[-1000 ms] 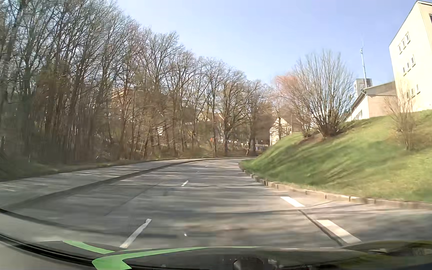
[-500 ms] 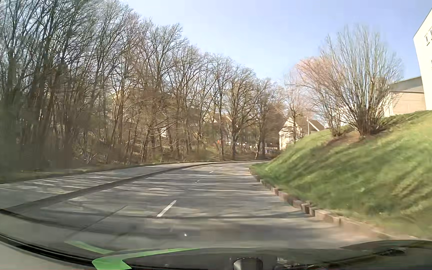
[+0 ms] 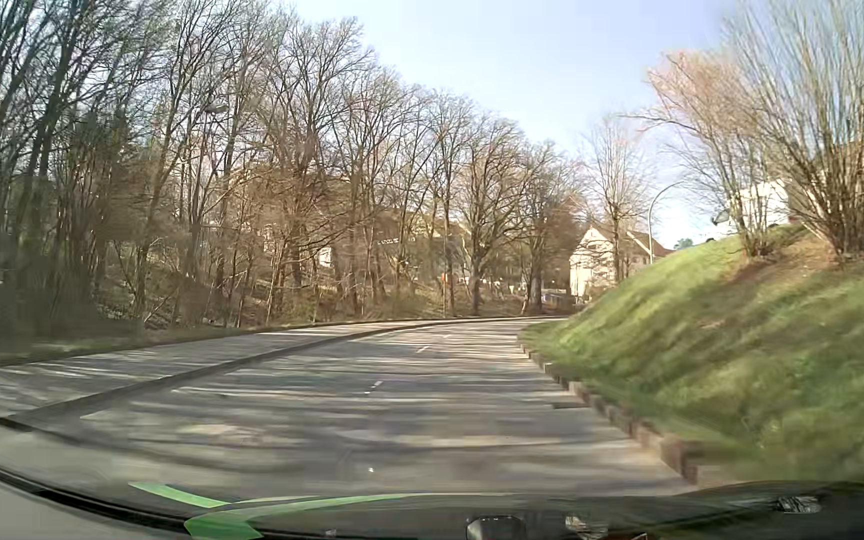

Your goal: Follow the waypoints while adhering to traffic rules and regulations

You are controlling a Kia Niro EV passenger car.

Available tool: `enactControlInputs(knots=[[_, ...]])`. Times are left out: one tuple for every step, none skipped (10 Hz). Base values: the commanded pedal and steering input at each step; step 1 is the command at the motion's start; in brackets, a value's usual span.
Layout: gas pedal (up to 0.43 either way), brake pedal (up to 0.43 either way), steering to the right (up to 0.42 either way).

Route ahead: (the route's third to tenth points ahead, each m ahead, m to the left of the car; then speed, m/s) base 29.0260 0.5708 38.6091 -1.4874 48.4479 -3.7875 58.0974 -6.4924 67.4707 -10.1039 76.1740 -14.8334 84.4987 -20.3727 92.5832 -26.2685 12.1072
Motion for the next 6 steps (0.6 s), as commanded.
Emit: enactControlInputs(knots=[[0.370,0.000,0.000],[0.370,0.000,0.000],[0.370,0.000,0.001],[0.370,0.000,0.002],[0.370,0.000,0.003],[0.370,0.000,0.005]])
